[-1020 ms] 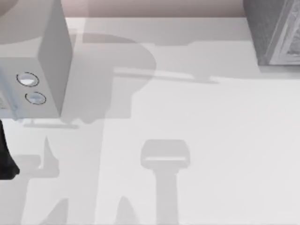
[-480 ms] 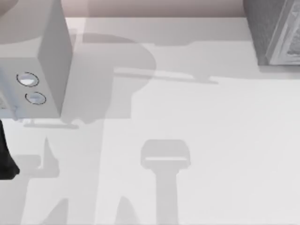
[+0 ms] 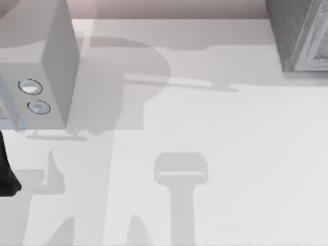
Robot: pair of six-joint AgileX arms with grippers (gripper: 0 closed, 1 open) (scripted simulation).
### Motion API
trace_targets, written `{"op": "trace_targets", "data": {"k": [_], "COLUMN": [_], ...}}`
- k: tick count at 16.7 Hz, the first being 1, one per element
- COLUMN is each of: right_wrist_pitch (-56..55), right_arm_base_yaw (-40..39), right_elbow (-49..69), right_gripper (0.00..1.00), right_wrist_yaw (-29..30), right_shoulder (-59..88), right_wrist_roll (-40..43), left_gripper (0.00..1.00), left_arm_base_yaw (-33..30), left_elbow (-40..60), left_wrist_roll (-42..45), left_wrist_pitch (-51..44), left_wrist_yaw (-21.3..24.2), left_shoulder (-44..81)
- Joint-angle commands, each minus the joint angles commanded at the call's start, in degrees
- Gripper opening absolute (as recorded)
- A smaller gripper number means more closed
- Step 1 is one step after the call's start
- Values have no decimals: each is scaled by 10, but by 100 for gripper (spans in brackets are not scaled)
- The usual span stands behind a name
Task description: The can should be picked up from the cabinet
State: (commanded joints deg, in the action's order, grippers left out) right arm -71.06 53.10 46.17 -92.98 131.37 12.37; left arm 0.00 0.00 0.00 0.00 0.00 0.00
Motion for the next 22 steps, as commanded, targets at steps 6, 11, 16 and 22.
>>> {"op": "trace_targets", "data": {"k": [6,11,16,22], "right_wrist_pitch": [2,2,2,2], "right_arm_base_yaw": [-14,-14,-14,-14], "right_elbow": [-24,-24,-24,-24], "right_gripper": [0,30,68,100], "right_wrist_yaw": [-14,-14,-14,-14], "right_shoulder": [-12,-12,-12,-12], "right_wrist_roll": [29,29,29,29], "left_gripper": [100,100,100,100], "left_arm_base_yaw": [0,0,0,0], "left_elbow": [0,0,0,0], "left_wrist_roll": [0,0,0,0], "left_wrist_pitch": [0,0,0,0], "left_wrist_yaw": [0,0,0,0], "left_shoulder": [0,0,0,0]}}
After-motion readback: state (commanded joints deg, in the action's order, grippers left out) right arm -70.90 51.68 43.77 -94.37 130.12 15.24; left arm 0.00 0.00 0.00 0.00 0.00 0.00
